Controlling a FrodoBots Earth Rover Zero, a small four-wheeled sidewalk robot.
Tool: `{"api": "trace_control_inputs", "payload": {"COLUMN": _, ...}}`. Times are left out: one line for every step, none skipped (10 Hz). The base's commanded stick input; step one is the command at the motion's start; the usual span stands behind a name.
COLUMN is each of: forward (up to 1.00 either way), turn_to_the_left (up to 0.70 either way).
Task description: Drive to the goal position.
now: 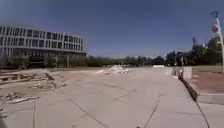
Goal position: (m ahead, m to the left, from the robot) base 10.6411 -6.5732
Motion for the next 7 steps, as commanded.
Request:
{"api": "trace_control_inputs", "payload": {"forward": 0.70, "turn_to_the_left": 0.00}}
{"api": "trace_control_inputs", "payload": {"forward": 0.70, "turn_to_the_left": 0.00}}
{"api": "trace_control_inputs", "payload": {"forward": 0.70, "turn_to_the_left": 0.00}}
{"api": "trace_control_inputs", "payload": {"forward": 0.70, "turn_to_the_left": 0.00}}
{"api": "trace_control_inputs", "payload": {"forward": 0.70, "turn_to_the_left": 0.00}}
{"api": "trace_control_inputs", "payload": {"forward": 0.70, "turn_to_the_left": 0.00}}
{"api": "trace_control_inputs", "payload": {"forward": 0.70, "turn_to_the_left": 0.00}}
